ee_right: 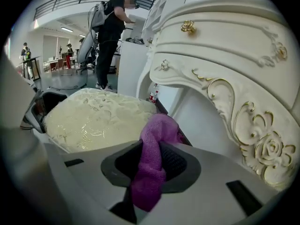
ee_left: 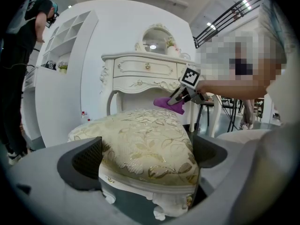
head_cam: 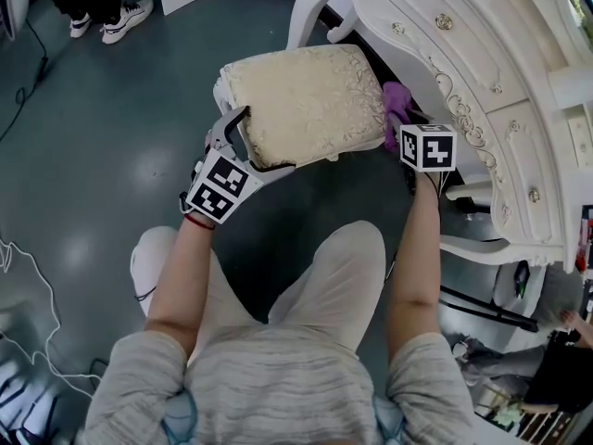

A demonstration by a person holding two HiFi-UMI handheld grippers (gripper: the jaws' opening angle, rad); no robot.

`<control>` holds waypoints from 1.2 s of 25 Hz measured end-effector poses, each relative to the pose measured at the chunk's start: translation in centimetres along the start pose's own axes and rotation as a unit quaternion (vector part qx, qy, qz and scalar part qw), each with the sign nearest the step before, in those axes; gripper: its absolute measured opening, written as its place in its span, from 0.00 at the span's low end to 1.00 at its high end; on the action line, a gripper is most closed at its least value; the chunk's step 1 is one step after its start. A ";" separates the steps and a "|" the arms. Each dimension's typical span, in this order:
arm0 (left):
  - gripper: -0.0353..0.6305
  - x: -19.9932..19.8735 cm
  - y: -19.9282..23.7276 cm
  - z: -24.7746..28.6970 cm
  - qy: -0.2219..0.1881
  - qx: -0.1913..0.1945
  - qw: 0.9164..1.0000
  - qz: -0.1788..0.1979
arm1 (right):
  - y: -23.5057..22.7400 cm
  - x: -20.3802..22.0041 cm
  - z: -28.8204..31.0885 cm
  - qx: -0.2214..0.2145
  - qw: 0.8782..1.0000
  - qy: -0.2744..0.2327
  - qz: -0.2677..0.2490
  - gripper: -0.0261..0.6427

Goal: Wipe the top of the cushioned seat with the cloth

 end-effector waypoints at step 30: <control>0.94 0.0 0.1 0.0 -0.003 0.006 1.000 0.000 | 7.2 -0.5 -0.2 -0.056 0.997 -0.043 -0.031 0.19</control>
Point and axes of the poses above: the fingertips, and each gripper's own axes: z forward along the fingers, y to its left, x out of its underside, the point moved 10 cm from there along -z, backward along the fingers, and after that the axes turned 2 degrees about z, right-handed, at the moved point
